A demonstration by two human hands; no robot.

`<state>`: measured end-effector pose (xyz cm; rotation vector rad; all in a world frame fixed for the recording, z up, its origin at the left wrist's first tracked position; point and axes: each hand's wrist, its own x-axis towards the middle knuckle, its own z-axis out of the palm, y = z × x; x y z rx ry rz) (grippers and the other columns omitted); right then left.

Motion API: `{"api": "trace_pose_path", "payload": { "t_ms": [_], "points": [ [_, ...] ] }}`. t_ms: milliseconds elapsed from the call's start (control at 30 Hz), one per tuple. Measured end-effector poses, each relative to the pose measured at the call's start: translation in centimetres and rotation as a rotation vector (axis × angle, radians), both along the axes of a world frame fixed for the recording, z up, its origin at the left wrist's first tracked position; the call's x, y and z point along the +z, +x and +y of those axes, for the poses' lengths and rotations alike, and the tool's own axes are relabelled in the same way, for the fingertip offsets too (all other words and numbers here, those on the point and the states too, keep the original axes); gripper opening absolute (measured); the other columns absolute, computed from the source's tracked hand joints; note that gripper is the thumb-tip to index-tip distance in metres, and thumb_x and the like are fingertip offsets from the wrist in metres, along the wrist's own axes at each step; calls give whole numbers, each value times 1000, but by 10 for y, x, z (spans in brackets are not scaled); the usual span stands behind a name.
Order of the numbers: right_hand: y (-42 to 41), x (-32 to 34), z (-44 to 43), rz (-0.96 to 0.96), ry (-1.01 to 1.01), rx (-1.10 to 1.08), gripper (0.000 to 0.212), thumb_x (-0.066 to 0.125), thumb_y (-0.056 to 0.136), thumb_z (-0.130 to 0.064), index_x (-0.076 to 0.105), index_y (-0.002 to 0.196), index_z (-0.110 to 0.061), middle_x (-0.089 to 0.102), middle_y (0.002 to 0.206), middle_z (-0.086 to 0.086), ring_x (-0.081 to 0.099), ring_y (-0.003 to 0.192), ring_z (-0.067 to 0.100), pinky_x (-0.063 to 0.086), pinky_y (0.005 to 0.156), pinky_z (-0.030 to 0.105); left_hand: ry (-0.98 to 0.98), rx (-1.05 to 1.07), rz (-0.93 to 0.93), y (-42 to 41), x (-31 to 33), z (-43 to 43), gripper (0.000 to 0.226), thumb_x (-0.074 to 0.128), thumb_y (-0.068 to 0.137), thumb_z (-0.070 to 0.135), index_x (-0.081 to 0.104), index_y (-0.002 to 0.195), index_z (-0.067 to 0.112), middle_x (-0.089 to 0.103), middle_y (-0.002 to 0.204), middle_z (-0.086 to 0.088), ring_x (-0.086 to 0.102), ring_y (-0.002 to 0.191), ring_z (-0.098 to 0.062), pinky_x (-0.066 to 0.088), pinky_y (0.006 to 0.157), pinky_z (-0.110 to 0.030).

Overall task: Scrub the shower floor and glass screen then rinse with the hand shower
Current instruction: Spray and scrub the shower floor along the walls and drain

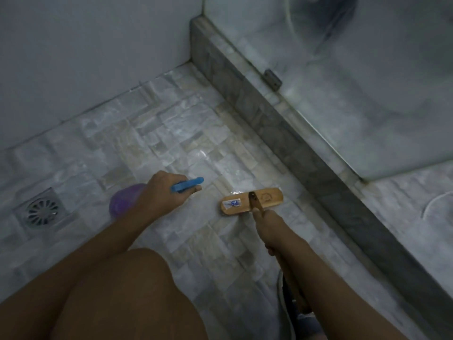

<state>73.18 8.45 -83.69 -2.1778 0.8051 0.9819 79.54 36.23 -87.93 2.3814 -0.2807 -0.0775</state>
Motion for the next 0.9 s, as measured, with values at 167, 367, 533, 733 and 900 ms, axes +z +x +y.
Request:
{"api": "trace_pose_path", "payload": {
  "t_ms": [167,367,533,733,900],
  "points": [
    [-2,1,-6,-16,11,24,56,28,103,-53,50,128,-8,59,104,15,57,56,24,41,36,23,-108,-16,39,13,1,-9,48,68,89,48,65,66,7,58,55,-1,58,57,-19,44,53,-32],
    [-7,4,-60,9,-59,-62,56,29,103,-52,53,124,-7,57,81,12,50,48,21,38,38,21,-166,61,-12,18,2,-20,38,78,82,40,60,56,18,52,48,7,49,44,-9,44,48,-28],
    [20,8,-52,0,-73,140,57,26,104,-52,49,135,-11,55,95,7,51,57,18,50,51,31,-227,152,35,24,0,-14,39,75,83,42,70,75,4,64,61,-9,63,58,-28,48,58,-37],
    [145,-17,52,-214,1,364,50,28,108,-39,49,137,-4,60,119,27,67,85,41,57,67,43,-280,244,-11,20,14,-5,27,86,78,26,70,78,5,67,70,-9,63,65,-16,50,63,-16],
    [129,-18,38,-157,23,406,53,30,106,-46,44,143,-11,53,136,19,59,112,38,52,87,41,-308,303,36,19,20,8,32,89,72,32,69,76,8,67,68,-4,61,63,-8,52,66,-21]
  ]
}}
